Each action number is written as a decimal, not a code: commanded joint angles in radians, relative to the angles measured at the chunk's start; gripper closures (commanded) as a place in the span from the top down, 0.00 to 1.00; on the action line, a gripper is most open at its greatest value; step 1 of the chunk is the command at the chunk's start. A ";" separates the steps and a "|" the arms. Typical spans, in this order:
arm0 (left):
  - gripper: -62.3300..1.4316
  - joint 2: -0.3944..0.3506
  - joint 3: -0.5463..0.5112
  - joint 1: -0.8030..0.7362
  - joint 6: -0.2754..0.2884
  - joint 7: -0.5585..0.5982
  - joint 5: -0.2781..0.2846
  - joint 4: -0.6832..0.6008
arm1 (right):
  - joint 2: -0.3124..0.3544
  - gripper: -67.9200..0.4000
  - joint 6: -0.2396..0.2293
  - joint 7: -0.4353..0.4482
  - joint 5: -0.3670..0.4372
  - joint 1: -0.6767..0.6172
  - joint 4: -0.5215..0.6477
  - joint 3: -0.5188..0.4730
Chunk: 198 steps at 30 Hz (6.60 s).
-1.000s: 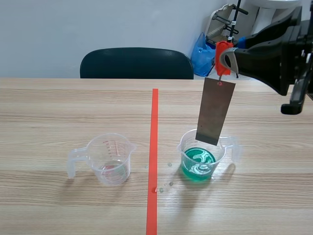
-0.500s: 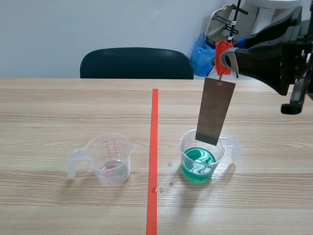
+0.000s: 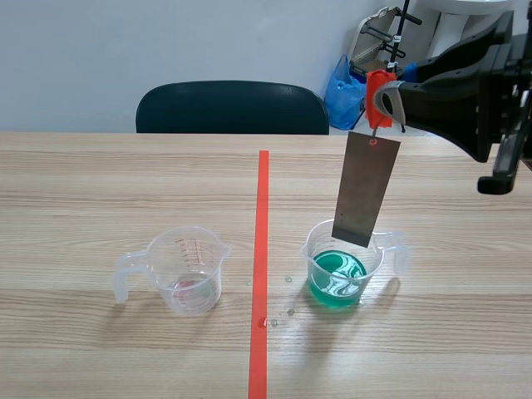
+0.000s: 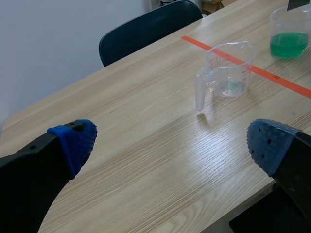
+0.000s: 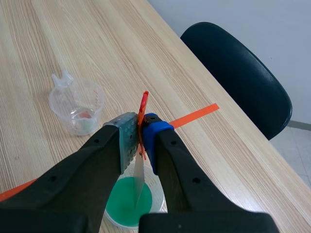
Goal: Do the redox reaction experiment
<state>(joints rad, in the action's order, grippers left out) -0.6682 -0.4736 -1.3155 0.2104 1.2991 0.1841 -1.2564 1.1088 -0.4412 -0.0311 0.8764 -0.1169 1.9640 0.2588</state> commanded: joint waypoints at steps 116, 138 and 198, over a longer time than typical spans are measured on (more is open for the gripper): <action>1.00 0.003 0.000 -0.001 -0.002 0.062 0.013 -0.007 | -0.274 0.02 -0.083 -0.052 -0.174 0.011 -0.128 -0.016; 1.00 0.003 0.000 -0.001 -0.002 0.062 0.013 -0.007 | -0.395 0.02 -0.208 0.103 -0.381 0.011 -0.336 0.005; 1.00 0.003 0.000 -0.001 -0.002 0.051 0.013 -0.007 | -0.397 0.02 -0.208 0.114 -0.402 0.011 -0.336 0.005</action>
<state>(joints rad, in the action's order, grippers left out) -0.6682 -0.4736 -1.3155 0.2100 1.3365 0.1841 -1.2564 0.7036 -0.6510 0.0788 0.4744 -0.1143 1.6249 0.2638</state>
